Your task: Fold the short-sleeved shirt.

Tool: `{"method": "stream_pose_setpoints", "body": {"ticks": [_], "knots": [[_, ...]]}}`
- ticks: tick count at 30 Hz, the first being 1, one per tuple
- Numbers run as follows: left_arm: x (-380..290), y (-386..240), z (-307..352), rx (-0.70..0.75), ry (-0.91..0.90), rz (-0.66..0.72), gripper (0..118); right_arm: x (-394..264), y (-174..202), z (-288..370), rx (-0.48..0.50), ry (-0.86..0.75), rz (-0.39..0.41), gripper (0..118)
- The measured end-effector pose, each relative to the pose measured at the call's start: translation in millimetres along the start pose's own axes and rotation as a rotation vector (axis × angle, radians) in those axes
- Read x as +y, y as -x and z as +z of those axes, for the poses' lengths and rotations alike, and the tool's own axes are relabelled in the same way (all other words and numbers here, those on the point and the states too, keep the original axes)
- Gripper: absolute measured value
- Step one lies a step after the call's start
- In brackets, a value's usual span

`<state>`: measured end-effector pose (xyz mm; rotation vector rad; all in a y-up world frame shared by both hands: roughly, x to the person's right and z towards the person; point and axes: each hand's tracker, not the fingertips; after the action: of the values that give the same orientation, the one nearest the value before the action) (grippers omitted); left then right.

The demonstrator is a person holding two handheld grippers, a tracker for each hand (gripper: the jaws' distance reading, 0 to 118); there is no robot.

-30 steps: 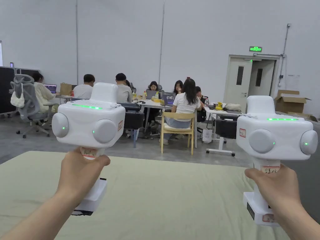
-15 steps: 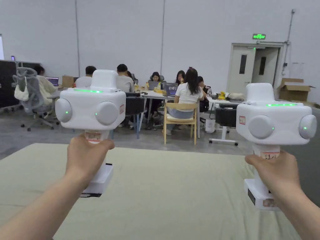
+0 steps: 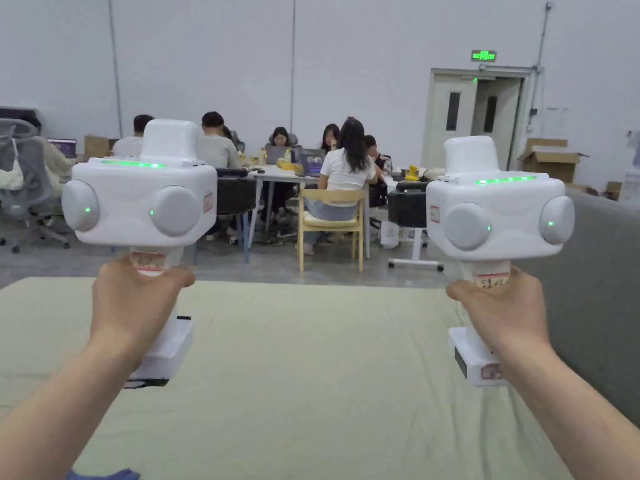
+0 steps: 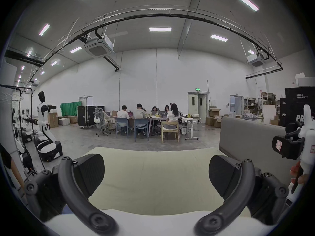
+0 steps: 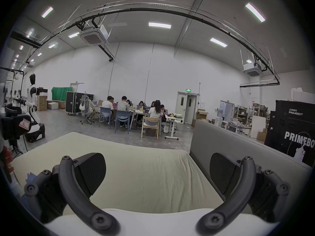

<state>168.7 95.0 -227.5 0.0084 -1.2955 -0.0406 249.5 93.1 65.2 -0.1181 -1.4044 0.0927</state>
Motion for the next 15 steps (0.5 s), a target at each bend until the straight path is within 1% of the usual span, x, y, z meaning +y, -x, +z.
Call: {"method": "stream_pose_setpoints", "body": {"ticks": [3, 9, 11, 15], "knots": [[-1.9, -1.3, 4.0, -0.010, -0.008, 0.010, 118, 2.1, -3.3, -0.3, 0.022, 0.008, -0.032, 118], [-3.0, -5.1, -0.7, -0.018, -0.002, 0.000, 118, 2.2, -2.7, 0.5, 0.020, -0.008, -0.017, 118], [-3.9, -5.9, -0.8, -0.032, -0.003, 0.004, 118, 1.4, -3.2, 0.2, 0.043, -0.001, -0.028, 118], [-5.2, -6.8, -0.5, -0.026, -0.011, -0.001, 118, 0.1, -3.3, -1.7, 0.041, 0.001, -0.042, 118]]}}
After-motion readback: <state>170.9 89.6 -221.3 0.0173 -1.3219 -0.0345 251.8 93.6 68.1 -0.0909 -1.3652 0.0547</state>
